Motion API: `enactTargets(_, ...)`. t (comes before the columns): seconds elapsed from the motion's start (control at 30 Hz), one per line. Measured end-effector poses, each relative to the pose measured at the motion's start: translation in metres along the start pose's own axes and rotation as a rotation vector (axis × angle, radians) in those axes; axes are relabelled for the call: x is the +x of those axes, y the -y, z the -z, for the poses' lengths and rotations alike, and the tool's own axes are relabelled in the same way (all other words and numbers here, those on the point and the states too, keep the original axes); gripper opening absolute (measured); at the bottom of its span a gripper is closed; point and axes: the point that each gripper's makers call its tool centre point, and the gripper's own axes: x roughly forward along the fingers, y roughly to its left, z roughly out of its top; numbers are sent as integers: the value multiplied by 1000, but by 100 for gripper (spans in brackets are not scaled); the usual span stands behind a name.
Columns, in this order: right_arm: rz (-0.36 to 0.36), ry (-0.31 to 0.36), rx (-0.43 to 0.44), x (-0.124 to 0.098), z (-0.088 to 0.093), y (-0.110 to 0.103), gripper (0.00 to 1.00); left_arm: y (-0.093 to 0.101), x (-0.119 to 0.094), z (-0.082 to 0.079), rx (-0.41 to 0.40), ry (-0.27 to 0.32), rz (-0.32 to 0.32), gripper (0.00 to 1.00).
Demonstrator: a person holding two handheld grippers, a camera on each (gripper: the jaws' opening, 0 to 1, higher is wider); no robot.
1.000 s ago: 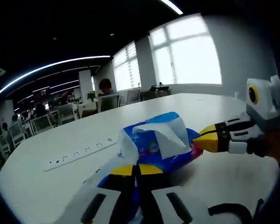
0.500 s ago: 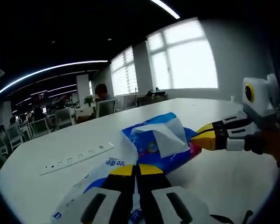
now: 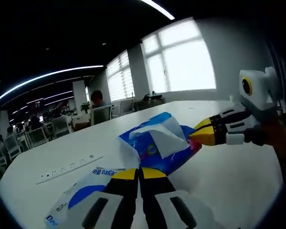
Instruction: Arrange the tabletop items into an orderly group along one side of the table until the central work area is clear of visible clutter.
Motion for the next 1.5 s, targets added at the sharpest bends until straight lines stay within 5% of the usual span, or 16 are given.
enactTargets(0.97, -22, -29, 13, -5, 22, 20, 0, 35, 5, 1, 65, -9, -34, 0)
enactTargets(1.5, -43, -91, 11, -3, 59, 21, 0, 55, 22, 33, 157, -125, 19, 0)
